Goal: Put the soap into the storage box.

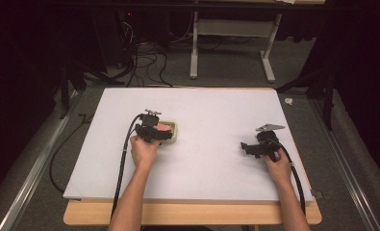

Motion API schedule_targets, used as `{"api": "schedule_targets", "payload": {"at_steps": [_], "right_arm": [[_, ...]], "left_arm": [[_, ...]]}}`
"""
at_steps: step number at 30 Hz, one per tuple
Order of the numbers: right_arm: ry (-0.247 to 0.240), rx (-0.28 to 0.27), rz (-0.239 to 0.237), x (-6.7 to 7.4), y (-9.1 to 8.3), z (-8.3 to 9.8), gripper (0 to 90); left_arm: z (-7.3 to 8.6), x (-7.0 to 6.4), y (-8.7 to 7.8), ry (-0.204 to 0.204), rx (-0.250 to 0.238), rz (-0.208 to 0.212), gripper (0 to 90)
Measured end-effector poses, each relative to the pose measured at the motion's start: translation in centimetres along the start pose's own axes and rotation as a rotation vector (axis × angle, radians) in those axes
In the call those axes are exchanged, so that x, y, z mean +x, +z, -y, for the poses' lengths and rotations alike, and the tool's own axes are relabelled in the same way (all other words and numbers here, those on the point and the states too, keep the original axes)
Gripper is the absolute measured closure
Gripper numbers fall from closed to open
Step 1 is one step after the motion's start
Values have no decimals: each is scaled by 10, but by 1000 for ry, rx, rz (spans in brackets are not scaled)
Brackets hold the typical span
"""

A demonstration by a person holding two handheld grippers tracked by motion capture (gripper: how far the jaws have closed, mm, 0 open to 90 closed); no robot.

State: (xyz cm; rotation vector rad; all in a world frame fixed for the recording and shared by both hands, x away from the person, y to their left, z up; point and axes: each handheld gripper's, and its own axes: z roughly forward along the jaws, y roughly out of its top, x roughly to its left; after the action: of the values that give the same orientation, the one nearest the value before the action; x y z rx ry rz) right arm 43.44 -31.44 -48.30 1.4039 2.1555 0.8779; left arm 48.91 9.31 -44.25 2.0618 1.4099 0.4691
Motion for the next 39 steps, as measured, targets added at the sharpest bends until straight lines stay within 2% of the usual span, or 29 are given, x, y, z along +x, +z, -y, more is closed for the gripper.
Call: {"api": "schedule_targets", "payload": {"at_steps": [10,17,18,24,27,39], "right_arm": [[0,0,0,0,0,0,148],[0,0,0,0,0,0,148],[-1,1,-1,0,0,0,148],[0,2,-1,0,0,0,148],[0,2,-1,0,0,0,148],[0,1,-1,0,0,0,148]], "left_arm": [[0,1,2,-12,-7,16,137],[1,0,4,2,-8,1,130],[1,-1,3,11,-19,-3,123],[0,1,-2,5,-50,13,85],[0,1,-4,11,-53,16,84],[3,5,-26,31,-136,56,105]]}}
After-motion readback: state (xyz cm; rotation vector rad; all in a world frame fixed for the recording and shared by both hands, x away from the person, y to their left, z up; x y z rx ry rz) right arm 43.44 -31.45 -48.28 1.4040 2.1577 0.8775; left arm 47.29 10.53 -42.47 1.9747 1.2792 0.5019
